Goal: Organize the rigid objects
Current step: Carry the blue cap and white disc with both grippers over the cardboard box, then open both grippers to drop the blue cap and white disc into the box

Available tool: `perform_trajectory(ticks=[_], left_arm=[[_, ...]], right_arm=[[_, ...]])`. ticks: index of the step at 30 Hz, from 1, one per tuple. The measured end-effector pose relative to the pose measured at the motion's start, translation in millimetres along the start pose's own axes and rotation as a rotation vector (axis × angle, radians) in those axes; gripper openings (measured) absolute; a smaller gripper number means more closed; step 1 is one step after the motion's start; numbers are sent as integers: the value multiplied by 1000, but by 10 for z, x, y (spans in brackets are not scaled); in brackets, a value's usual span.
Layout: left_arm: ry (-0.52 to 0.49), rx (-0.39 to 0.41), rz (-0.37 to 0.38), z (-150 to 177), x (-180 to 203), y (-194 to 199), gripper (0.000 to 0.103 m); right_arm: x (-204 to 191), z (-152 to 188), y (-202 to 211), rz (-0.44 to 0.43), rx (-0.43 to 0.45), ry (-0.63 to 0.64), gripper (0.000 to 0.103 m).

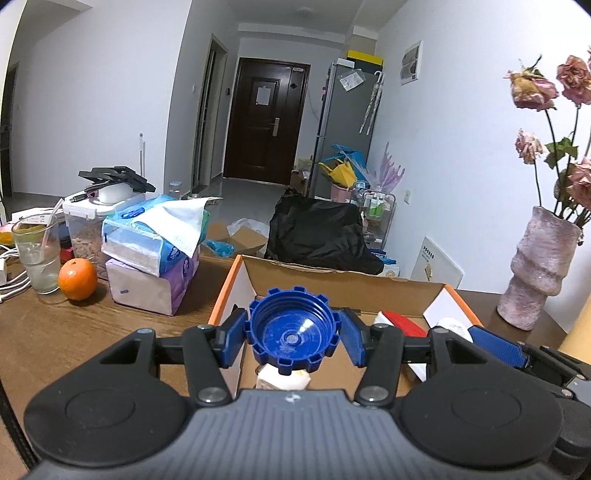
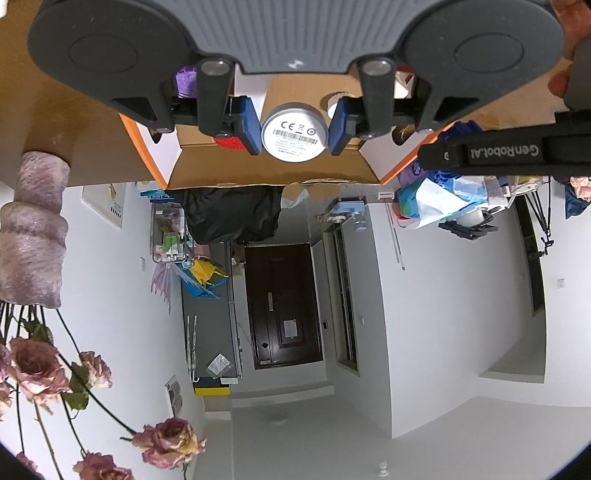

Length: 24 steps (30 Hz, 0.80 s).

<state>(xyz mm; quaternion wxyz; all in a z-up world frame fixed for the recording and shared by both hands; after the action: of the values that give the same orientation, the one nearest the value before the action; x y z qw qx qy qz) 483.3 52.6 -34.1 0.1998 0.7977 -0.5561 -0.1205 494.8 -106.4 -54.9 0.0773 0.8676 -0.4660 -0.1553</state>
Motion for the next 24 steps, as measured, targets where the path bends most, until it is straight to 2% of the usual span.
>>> perform_trajectory(ticks=[10,24], left_arm=[[0,-16,-27,-77,25,-304,55],[-56,-41,-42,-102,116,-677,55]], right_arm=[[34,-34,-321,-4,-33,15,38],[153,-18,-681,14,-118,34,38]])
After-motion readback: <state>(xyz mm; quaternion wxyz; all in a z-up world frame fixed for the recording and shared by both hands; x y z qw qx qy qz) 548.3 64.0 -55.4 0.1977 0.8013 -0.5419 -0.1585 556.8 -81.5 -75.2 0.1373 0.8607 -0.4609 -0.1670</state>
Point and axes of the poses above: each gripper's, at about its wrist camera, not at the fingertips, and y roughly against the way its jaws point, x to its right, z to its underside, the point moved 7 cm from there along -y, roughly the way its jaws point, and after that the axes turned 15 degrees about -z, right-handed, at the moved point
